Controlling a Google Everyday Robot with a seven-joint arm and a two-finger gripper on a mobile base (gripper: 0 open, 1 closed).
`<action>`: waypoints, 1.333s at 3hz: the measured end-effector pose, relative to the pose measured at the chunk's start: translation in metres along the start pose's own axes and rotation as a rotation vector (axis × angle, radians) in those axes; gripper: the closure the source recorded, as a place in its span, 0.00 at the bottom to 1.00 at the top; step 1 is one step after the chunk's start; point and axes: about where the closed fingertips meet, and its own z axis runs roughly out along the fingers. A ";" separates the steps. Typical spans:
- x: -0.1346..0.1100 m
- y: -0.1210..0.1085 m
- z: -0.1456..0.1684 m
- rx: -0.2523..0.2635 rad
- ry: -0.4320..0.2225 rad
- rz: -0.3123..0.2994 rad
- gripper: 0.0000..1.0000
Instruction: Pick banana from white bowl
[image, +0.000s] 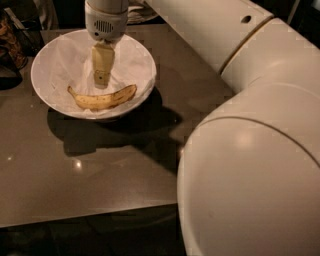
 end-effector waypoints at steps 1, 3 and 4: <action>0.003 -0.004 0.011 -0.010 0.010 -0.042 0.25; 0.009 -0.005 0.030 -0.040 0.020 -0.068 0.33; 0.009 -0.003 0.043 -0.063 0.023 -0.067 0.34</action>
Offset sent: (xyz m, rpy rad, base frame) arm 0.0046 -0.0137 -0.0303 -0.0671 0.0442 0.0886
